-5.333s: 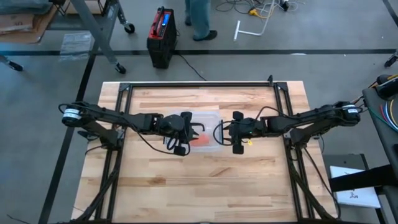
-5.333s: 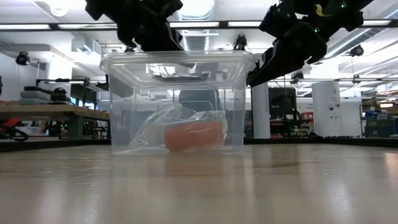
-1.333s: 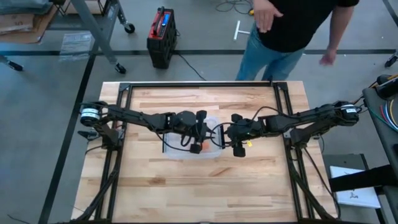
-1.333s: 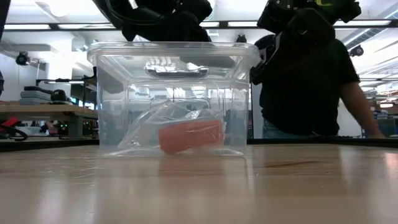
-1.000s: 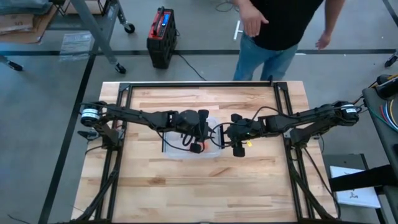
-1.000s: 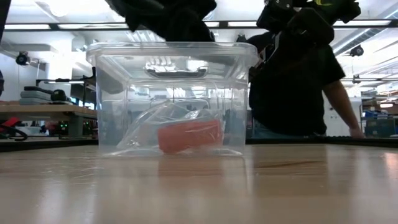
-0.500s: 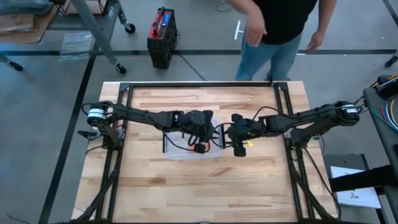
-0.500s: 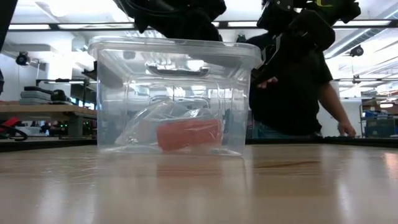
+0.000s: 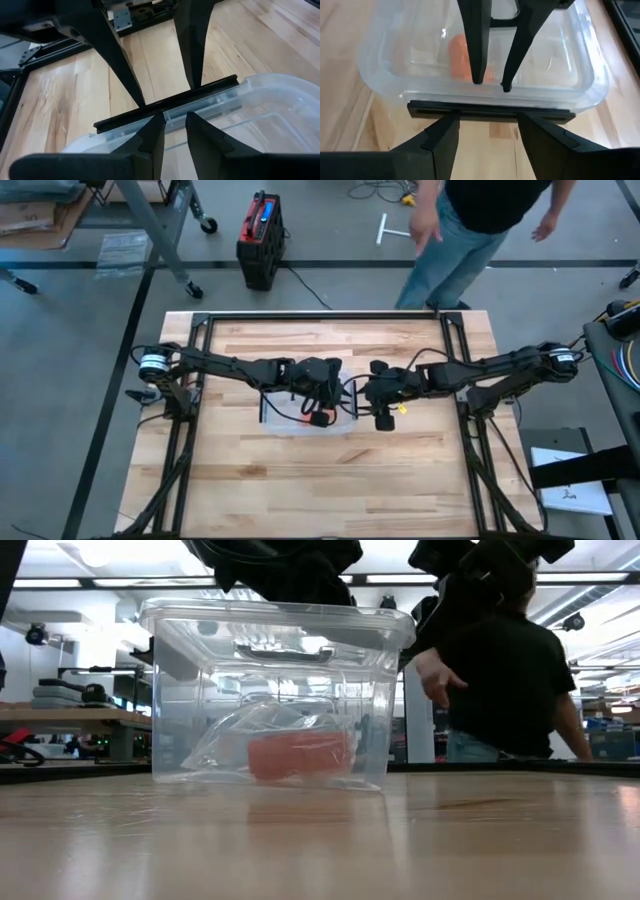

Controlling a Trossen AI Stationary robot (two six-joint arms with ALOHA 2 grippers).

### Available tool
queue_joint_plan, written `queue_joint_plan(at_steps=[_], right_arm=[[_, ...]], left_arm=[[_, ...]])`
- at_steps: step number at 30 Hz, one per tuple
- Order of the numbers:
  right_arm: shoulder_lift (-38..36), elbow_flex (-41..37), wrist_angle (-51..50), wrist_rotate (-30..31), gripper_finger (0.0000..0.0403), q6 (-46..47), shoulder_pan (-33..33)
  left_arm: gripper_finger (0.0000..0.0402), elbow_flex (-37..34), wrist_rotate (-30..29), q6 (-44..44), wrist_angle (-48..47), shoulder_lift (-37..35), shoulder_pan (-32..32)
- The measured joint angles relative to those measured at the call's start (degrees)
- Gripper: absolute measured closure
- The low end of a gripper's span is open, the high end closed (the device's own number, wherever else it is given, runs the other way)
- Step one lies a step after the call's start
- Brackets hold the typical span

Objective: Roll bandage
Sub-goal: Close the transparent bin

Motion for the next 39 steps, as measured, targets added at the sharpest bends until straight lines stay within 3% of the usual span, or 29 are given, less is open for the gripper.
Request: queue_joint_plan(at_steps=[5,11,19,23,30,39], right_arm=[[-0.11,2.47,4.31,0.09,0.0204,-0.72,0.00],[-0.46,3.88,-0.12,0.23,0.0204,-1.95,0.13],[-2.66,4.68,0.28,1.66,0.0204,-0.90,1.23],[-2.30,4.49,1.50,1.61,0.0204,0.35,2.00],[0.32,3.80,7.80,1.63,0.0204,1.98,2.38],[13.17,4.56,30.80,1.64,0.0204,-3.44,2.33]], left_arm=[[0.0318,0.00,0.09,-0.97,1.19,0.15,0.02],[0.0316,0.18,-0.57,-0.01,0.62,-1.57,0.00],[0.0331,1.41,-1.24,0.25,-5.05,-9.84,-0.24],[0.0335,1.69,-6.82,-0.83,-15.17,-17.35,-0.25],[0.0326,-8.32,-9.48,-12.20,-23.90,-32.16,-0.23],[0.0325,-27.58,-9.44,-19.52,-9.55,-41.64,-0.85]])
